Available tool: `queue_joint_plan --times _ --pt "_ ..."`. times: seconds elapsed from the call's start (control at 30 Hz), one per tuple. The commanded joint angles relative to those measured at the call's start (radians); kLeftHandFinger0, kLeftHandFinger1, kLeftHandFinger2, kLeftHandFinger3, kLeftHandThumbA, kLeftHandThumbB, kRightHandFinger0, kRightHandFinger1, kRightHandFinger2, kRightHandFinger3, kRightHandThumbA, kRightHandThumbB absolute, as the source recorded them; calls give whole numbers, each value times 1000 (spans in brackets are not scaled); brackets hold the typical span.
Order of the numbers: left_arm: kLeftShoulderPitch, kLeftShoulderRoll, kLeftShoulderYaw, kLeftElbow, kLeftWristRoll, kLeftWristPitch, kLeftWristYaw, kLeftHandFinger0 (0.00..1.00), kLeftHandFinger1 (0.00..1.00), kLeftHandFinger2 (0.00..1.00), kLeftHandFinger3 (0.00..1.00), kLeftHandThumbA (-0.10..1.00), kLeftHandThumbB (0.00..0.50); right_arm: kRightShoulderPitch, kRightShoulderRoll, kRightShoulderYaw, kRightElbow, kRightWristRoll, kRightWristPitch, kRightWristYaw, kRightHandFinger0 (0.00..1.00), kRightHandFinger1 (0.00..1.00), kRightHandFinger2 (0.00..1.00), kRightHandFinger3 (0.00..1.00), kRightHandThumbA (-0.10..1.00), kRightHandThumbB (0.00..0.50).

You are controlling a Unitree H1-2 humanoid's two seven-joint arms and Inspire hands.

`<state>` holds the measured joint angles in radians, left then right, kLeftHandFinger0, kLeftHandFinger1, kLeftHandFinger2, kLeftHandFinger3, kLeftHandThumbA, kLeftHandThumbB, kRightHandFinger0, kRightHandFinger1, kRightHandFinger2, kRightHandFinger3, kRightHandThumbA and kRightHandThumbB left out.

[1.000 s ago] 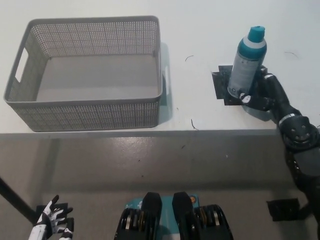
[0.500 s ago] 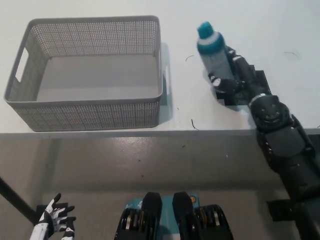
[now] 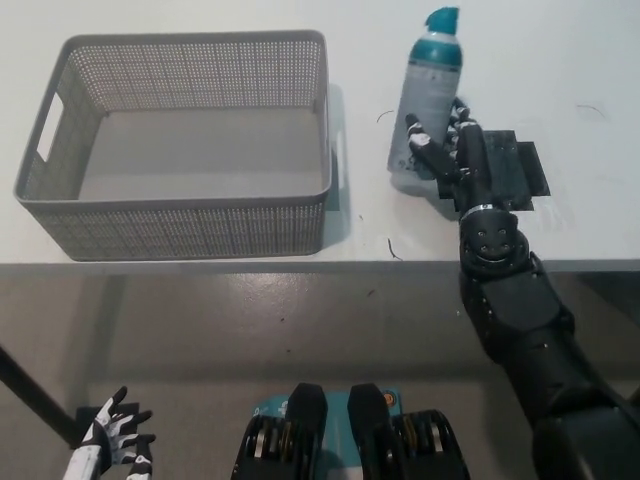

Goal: Use the right hand to pick up an air purifying spray and put it inside a container

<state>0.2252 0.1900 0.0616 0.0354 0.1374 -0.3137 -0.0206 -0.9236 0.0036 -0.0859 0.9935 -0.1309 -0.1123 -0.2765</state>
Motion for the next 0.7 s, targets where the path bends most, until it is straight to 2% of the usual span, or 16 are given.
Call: queue_joint_plan --times 0.0,0.07,0.23,0.27,0.3,0.4,0.43,0.47,0.63,0.67 --pt "13 16 5 -26 -1 -10 1 574 692 807 1000 350 358 -69 15 -32 -123 27 -90 -89 478 472 492 513 -100 378" --pt "13 15 5 -27 2 -8 3 571 686 804 1000 366 362 -83 36 -40 -172 44 -91 -77 424 446 475 498 -100 376" --pt "10 12 1 -20 17 -16 9 565 680 803 1000 388 354 -118 81 -8 -301 42 -56 -37 457 434 476 478 -100 372" --pt "9 9 0 -13 19 -25 13 562 671 795 1000 397 360 -133 95 3 -326 22 -29 -53 403 389 441 457 -100 402" --pt "10 8 -1 -15 25 -24 15 559 670 793 1000 415 369 -141 106 8 -354 12 23 -62 396 380 425 444 -100 416" --pt "7 3 -2 -12 20 -32 16 556 671 791 1000 404 379 -167 130 24 -398 40 50 -16 441 416 459 449 -100 382" --pt "5 3 -3 -11 20 -31 14 557 676 793 1000 403 367 -181 138 31 -408 44 62 -3 473 432 470 441 -100 380" --pt "3 2 -3 -5 14 -34 13 554 672 789 1000 382 377 -200 148 47 -411 33 65 2 510 433 449 417 -100 392" --pt "-4 4 -8 0 -7 -33 -2 529 634 770 1000 333 362 -234 172 79 -411 43 68 34 503 436 445 405 -100 393" --pt "-8 7 -8 4 1 -37 1 505 607 756 1000 334 359 -242 176 89 -402 41 60 41 476 428 435 401 -100 396"
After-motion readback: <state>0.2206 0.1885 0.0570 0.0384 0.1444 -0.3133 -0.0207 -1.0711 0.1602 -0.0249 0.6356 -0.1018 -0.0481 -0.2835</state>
